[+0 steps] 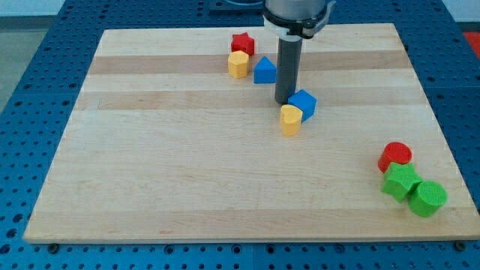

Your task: Point your arm at the blue cube

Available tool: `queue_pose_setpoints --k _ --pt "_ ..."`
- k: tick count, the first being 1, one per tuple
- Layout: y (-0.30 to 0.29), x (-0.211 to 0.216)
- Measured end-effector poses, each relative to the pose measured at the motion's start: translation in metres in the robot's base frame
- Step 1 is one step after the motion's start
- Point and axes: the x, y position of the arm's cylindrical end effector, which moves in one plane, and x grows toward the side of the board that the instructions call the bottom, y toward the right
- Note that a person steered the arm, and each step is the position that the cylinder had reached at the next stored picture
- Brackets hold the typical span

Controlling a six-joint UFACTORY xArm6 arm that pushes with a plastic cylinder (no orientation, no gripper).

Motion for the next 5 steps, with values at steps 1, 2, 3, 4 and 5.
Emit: queue_pose_setpoints --k 1,2,3,4,5 --pt "0.019 0.001" --pt "0.046 0.002" --pt "0.062 0.018" --pt "0.071 0.042" --pt "0.071 0.065"
